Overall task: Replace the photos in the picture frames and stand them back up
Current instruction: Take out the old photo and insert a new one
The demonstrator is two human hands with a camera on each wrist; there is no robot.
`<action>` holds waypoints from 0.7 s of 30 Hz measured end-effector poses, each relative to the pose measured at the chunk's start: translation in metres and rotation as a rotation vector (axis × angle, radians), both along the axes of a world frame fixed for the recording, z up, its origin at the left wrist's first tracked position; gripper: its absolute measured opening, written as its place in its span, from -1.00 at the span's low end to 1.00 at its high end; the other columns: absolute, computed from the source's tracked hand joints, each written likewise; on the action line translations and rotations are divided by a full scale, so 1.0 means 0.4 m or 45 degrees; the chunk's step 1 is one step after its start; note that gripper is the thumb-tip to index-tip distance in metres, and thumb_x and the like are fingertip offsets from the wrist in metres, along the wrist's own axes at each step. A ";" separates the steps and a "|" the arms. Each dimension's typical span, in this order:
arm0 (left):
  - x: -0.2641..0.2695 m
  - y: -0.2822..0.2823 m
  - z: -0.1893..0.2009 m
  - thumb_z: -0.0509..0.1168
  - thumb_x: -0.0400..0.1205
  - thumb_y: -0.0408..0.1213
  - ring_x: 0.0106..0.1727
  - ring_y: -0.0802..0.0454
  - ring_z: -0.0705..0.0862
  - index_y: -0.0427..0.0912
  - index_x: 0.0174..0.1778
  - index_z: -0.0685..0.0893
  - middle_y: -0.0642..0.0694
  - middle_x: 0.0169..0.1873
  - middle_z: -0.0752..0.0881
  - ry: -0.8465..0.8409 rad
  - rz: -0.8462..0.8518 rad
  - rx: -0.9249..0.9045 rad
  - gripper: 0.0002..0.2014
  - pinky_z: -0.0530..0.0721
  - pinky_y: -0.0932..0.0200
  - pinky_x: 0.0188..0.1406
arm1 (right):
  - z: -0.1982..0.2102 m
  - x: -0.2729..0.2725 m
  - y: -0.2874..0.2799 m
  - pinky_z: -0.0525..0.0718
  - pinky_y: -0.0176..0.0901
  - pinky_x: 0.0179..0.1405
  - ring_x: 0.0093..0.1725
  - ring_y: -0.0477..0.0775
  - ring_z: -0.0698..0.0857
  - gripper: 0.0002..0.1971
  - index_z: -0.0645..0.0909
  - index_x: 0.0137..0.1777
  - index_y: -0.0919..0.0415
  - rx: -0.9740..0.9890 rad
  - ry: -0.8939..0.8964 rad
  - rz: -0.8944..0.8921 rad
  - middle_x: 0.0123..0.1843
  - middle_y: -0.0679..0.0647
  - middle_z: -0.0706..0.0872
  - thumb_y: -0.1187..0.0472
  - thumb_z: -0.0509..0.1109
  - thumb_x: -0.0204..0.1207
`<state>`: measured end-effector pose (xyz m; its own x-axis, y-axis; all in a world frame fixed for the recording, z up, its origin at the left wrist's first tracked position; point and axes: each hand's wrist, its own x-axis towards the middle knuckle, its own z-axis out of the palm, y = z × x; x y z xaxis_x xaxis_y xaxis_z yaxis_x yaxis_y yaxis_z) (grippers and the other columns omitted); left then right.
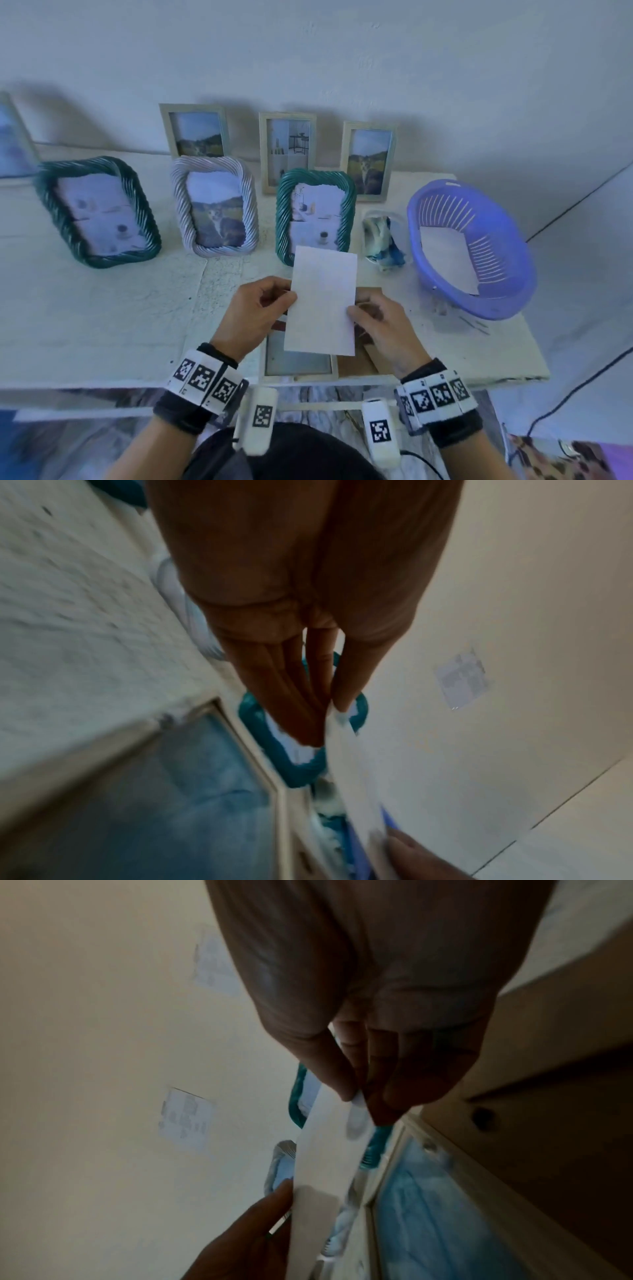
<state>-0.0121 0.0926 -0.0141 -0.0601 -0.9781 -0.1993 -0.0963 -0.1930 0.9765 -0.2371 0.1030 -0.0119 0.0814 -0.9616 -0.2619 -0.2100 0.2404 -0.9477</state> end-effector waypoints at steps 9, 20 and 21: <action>0.132 0.041 -0.114 0.45 0.58 -0.17 -0.26 0.25 0.72 0.06 0.07 0.74 0.13 -0.25 0.78 -0.535 0.065 -0.023 -0.84 0.77 0.16 -0.25 | -0.091 0.033 0.022 0.66 -0.06 -0.26 -0.18 0.18 0.73 -0.93 0.65 -0.03 0.18 0.000 0.312 0.124 -0.17 0.15 0.78 0.27 0.33 0.62; 0.129 0.059 -0.159 0.49 0.55 -0.15 -0.29 0.26 0.71 0.11 0.08 0.73 0.12 -0.26 0.78 -0.464 0.042 -0.033 -0.79 0.70 0.23 -0.24 | -0.099 0.082 0.016 0.60 -0.16 -0.36 -0.30 -0.07 0.64 -0.79 0.57 0.12 -0.08 -0.171 0.778 0.151 -0.28 -0.11 0.66 -0.03 0.40 0.53; 0.130 0.059 -0.161 0.49 0.54 -0.15 -0.28 0.24 0.72 0.11 0.08 0.73 0.12 -0.26 0.78 -0.459 0.039 -0.031 -0.79 0.71 0.21 -0.24 | -0.098 0.089 0.017 0.65 -0.10 -0.33 -0.29 -0.07 0.64 -0.78 0.56 0.12 -0.08 -0.186 0.839 0.163 -0.29 -0.10 0.66 -0.06 0.39 0.52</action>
<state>0.0400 0.1161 -0.0783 0.0390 -0.9831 -0.1790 -0.4301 -0.1782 0.8850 -0.2015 0.1098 -0.0509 0.0645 -0.9843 -0.1642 -0.7723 0.0550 -0.6329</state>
